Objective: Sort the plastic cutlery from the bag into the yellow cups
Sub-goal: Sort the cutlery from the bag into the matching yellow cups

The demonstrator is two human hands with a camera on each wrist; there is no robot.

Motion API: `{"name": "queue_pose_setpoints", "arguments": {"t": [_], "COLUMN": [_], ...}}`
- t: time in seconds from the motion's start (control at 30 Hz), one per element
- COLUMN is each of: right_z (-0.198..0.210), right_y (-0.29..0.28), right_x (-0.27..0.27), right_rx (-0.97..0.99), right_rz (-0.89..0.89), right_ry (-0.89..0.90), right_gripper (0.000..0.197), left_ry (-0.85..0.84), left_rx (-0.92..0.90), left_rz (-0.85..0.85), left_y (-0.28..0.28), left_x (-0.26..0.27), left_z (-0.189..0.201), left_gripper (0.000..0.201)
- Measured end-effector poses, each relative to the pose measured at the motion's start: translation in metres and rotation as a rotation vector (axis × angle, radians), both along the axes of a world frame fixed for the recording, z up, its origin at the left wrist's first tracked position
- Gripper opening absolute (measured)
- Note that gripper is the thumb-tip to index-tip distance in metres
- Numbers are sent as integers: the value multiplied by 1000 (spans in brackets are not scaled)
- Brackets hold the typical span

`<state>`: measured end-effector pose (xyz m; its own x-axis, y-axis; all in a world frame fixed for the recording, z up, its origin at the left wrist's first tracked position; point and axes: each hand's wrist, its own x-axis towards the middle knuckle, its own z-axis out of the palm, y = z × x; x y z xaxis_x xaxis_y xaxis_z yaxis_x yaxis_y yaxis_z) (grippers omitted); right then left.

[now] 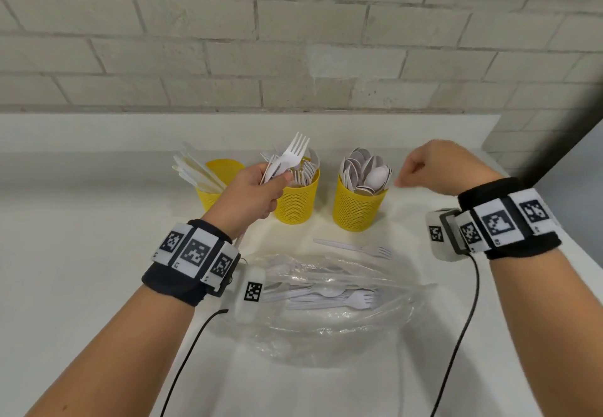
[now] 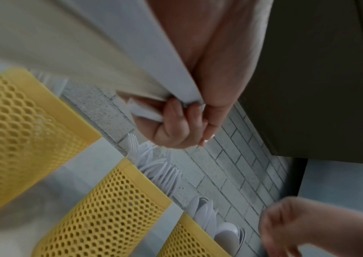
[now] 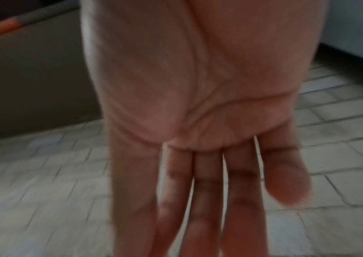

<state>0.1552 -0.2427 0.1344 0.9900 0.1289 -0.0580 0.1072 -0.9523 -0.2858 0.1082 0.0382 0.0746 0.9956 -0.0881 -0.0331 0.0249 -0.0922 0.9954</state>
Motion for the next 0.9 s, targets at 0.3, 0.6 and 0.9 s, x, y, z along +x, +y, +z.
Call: {"name": "queue_pose_setpoints", "arguments": {"t": [0.3, 0.6, 0.9], "right_z": [-100, -47, -2], "right_y": [29, 33, 60], "right_x": [-9, -14, -24], "right_rx": [-549, -252, 535], "right_rz": [230, 312, 292], "right_ry": [474, 211, -119], "right_gripper": [58, 27, 20], "left_ry": [-42, -5, 0], "left_rx": [-45, -49, -4], "left_rz": [-76, -61, 8], "left_y": [-17, -14, -3], "left_x": [-5, -5, -5], "left_z": [5, 1, 1], "left_gripper": [34, 28, 19]}}
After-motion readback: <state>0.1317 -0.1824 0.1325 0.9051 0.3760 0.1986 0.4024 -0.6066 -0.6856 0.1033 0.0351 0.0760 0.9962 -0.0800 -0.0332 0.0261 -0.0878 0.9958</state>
